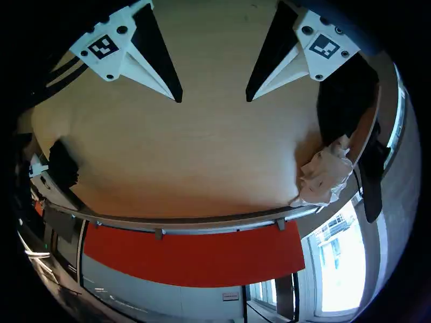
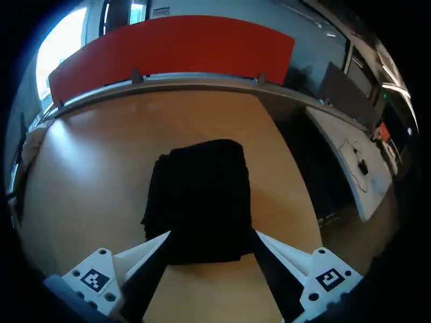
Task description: Fold towel
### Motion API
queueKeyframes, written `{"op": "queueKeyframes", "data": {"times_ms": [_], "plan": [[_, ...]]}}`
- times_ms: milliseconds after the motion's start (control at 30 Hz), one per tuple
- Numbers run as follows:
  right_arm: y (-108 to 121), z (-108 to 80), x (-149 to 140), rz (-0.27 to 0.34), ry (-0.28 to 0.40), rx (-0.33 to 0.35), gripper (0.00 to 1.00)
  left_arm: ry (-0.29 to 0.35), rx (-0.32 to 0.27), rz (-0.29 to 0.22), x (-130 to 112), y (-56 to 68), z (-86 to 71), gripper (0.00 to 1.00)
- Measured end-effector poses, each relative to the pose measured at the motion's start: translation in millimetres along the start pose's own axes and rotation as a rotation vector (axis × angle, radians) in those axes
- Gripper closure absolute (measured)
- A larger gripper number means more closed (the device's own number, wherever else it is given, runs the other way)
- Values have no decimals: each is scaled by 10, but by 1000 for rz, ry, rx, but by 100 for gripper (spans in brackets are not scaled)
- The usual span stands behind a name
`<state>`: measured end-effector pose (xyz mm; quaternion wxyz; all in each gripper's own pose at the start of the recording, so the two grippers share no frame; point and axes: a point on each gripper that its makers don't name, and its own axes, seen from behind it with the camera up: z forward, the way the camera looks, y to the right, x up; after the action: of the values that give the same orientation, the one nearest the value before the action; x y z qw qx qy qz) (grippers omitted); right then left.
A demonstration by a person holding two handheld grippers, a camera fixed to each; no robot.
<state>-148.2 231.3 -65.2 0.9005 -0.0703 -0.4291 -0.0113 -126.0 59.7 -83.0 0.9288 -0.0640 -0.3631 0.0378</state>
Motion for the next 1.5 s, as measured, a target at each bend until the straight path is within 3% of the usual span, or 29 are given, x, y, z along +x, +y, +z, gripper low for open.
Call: {"op": "queueKeyframes", "data": {"times_ms": [267,600,967,1267,1500], "plan": [[-19,-265,416,51,180,-46,0,42,18,-3,213,-69,-5,13],[-101,-665,869,115,407,-44,0,113,21,-16,452,-81,-24,13],[-181,-925,1132,82,528,-36,0,191,43,-36,742,-151,-65,13],[-365,-1256,1473,46,655,-22,0,312,72,-86,1135,-257,-181,13],[-502,-1396,1651,30,705,-4,0,394,76,-82,1430,-292,-285,13]]}}
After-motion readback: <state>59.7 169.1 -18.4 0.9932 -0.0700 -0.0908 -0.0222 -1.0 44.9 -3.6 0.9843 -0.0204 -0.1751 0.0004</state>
